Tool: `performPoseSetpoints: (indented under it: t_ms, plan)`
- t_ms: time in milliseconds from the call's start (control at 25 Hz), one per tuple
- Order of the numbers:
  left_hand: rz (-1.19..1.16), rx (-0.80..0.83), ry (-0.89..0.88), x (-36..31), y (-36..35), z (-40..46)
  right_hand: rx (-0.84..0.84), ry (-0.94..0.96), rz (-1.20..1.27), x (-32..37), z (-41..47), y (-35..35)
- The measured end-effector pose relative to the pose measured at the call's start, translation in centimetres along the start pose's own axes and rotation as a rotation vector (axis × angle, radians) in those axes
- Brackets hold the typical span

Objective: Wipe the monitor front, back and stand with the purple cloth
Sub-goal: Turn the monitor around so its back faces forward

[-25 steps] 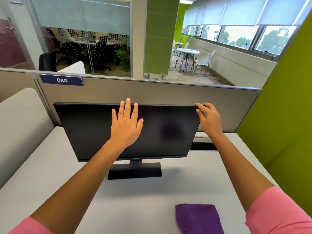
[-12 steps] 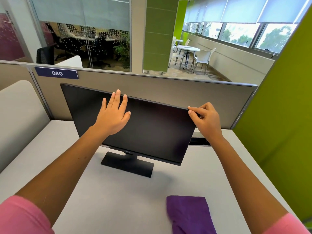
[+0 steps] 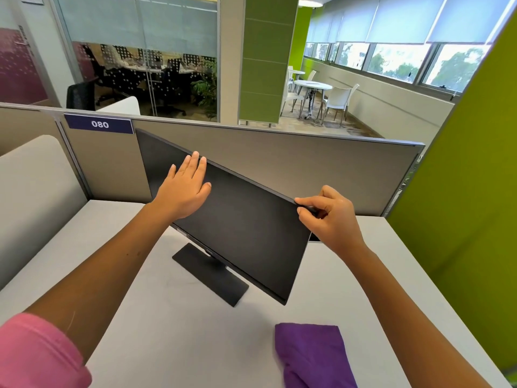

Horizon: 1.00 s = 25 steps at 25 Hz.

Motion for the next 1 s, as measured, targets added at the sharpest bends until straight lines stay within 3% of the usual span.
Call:
performPoseSetpoints:
  t_ms: [200, 400, 680, 840, 1000]
  plan:
    - [-0.031, 0.028, 0.009, 0.1, 0.6, -0.1, 0.106, 0.022, 0.034, 1.6, -0.2, -0.1]
    - [-0.164, -0.003, 0.009, -2.6, 1.6, -1.2, 0.347, -0.009, 0.071, 2.1, 1.9, 1.1]
    - [-0.340, -0.261, -0.325, -9.5, 1.9, -6.4, 0.470, -0.207, 0.245, -1.1, 10.4, -0.4]
    - [-0.321, -0.341, -0.589, -12.7, 2.4, -7.6, 0.768, -0.094, 0.215, -1.0, 15.1, -5.0]
    - [-0.343, -0.322, -0.521, -15.5, 2.6, -7.8, 1.039, 0.097, 0.106, 0.9, 16.7, -9.8]
Point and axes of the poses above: each hand's wrist, its own z-axis towards the middle knuckle, its own y-axis out of the back of the hand, x = y × z, the point moved 1 cm from there along z, towards the middle knuckle, and after that the axes turned 7 degrees about z, right-handed, at the moved point
